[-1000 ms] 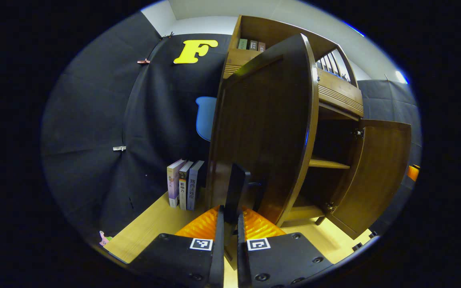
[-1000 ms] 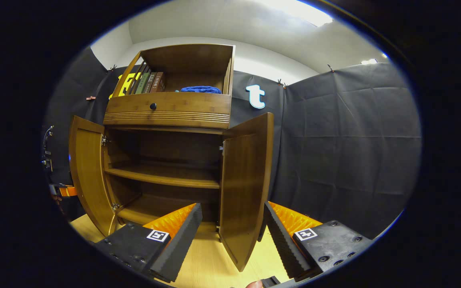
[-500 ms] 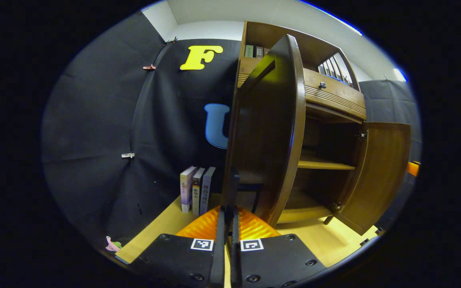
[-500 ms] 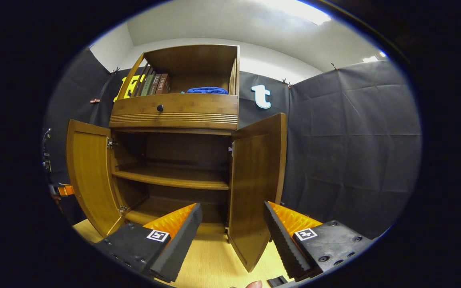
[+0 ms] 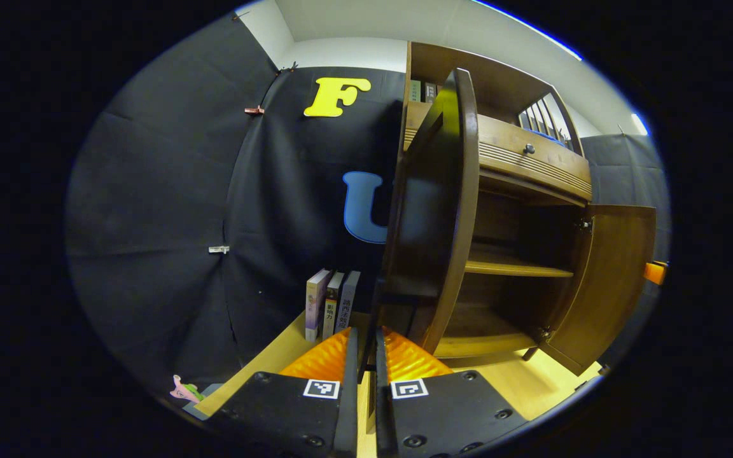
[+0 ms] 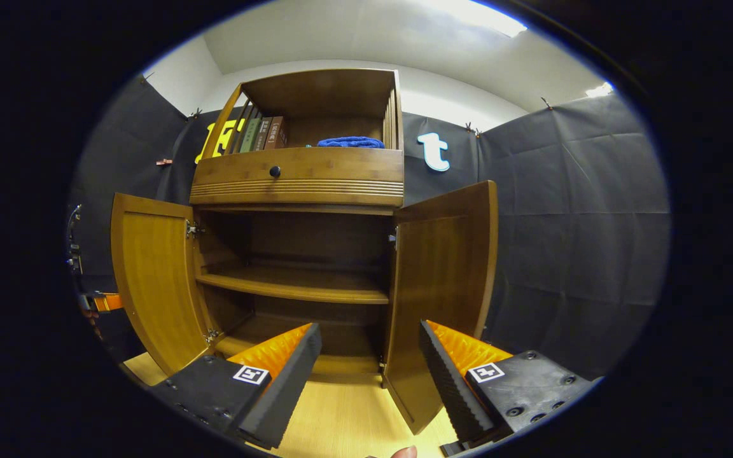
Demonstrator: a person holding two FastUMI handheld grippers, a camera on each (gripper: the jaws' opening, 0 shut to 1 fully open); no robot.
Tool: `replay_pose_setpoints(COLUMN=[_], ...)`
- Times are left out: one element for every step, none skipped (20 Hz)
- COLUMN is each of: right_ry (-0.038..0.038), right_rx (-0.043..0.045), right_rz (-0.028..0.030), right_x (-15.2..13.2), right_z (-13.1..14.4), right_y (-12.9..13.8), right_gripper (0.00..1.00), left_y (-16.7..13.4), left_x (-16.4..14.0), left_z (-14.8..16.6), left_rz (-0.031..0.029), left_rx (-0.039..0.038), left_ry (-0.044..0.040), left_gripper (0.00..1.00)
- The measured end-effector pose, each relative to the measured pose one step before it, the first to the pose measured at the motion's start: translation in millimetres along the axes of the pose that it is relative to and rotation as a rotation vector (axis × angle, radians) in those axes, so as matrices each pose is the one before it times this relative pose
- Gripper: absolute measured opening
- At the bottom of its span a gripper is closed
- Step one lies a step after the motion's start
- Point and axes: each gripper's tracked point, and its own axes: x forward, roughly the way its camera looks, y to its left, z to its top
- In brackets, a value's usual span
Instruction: Open the right door of the double-door shoe cabinet with the right hand, and open the left door with the left hand.
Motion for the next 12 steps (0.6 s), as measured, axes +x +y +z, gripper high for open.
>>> replay_pose_setpoints(right_ry=[-0.00231,-0.00084,-0.00047,-0.00027,-0.00124,-0.00110,0.00139,0.00212,-0.00049,-0.00124,0.00060,0.00033], right_rx=[-0.00581,-0.00510,-0.00097,0.00267,0.00283,0.00151,0.00128,0.00138,0.00155,0.00319,0.00268,0.00307], right_rz=[0.00745,0.00479,0.00629,0.00348,0.00481,0.00161,0.00411,0.00180,-0.00048,-0.00114,-0.00021,0.00046], right_x=[1.07,0.81,0.81,0.24,0.57,-0.06,0.32,0.00,0.15,-0.32,0.64,0.68], right_z=[0.82,0.59,-0.18,0.15,0.72,0.07,-0.80,-0.54,-0.10,0.96,-0.89,-0.36], right_y=[3.30,2.30,1.66,1.17,1.94,0.44,0.54,0.39,-0.56,-0.43,-0.39,0.58], right_gripper=[0.98,0.98,0.98,0.98,0.96,0.98,0.98,0.98,0.98,0.98,0.98,0.98], left_y=[-0.90,-0.54,0.26,0.51,0.75,1.62,0.58,-0.92,-1.82,-1.79,-1.69,-2.11], left_x=[-2.55,-2.65,-1.85,-4.08,-1.77,-2.29,-3.46,-3.01,-3.33,-4.12,-4.44,-4.29], left_z=[0.65,2.30,0.36,1.34,0.00,0.79,-1.19,1.10,0.51,1.36,1.07,3.00], left_rz=[0.00305,0.00303,0.00678,0.00395,0.00663,0.00882,0.00521,-0.00022,-0.00288,-0.00395,-0.00158,-0.00313], left_rx=[-0.00171,-0.00477,-0.00557,-0.00524,-0.00116,0.00374,0.00492,0.00460,0.00551,0.00872,0.00949,0.00597], left_ry=[-0.00273,-0.00172,-0.00113,-0.00073,-0.00061,-0.00072,0.00289,0.00339,0.00142,0.00266,-0.00158,-0.00573], left_gripper=[0.15,0.15,0.12,0.10,0.10,0.10,0.11,0.12,0.13,0.13,0.17,0.19])
